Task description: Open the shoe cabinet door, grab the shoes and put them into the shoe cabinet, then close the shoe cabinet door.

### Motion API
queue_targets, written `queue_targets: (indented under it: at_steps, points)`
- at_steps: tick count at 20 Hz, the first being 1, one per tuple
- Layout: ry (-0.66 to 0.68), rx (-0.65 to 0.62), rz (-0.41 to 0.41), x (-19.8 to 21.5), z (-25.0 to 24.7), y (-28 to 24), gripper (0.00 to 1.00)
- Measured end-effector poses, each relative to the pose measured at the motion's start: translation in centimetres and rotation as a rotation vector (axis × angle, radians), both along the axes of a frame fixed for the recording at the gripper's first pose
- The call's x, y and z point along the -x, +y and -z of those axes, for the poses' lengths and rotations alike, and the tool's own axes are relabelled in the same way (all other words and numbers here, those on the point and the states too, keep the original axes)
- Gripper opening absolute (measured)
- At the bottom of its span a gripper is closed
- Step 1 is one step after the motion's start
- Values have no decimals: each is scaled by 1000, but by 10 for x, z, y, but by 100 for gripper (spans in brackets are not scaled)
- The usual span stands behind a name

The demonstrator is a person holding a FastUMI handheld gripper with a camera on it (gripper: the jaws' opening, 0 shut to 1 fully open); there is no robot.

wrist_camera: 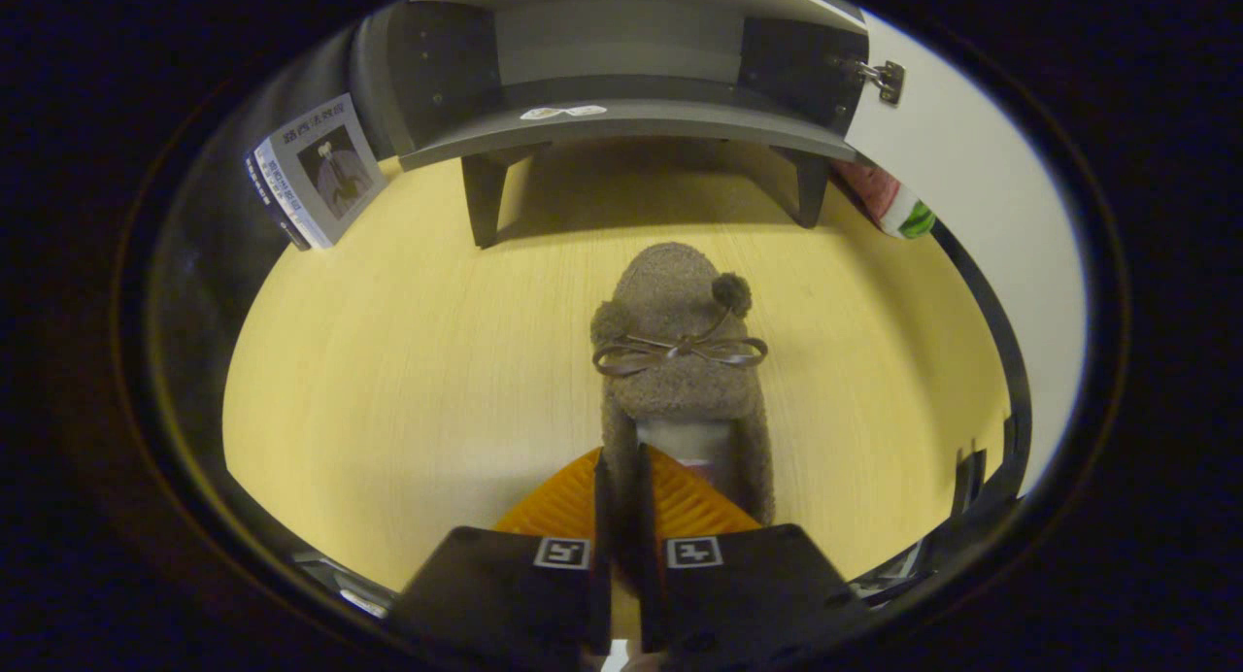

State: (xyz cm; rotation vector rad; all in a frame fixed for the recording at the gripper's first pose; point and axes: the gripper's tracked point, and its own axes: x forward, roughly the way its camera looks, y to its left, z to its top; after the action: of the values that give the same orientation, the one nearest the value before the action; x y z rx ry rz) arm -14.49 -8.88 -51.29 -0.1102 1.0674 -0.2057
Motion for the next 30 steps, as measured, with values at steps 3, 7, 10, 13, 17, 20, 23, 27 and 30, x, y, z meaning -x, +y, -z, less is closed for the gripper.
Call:
queue_targets:
  at_steps: [3, 7, 10, 13, 17, 20, 23, 27, 30]
  points:
    - [-28, -15, 19, -1, -6, 0, 3]
    - [-102, 10, 13, -11, -34, -2, 3]
    - [-148, 0, 15, -13, -58, -5, 3]
    - [-199, -11, 20, -14, -88, -7, 3]
    - [-295, -13, 11, -25, -147, -6, 3]
    - [-389, 12, -31, -41, -201, -2, 3]
    - [-500, 43, -76, -64, -260, 7, 3]
    - [-618, 76, -121, -103, -322, 15, 2]
    - [-685, 98, -134, -138, -351, 15, 2]
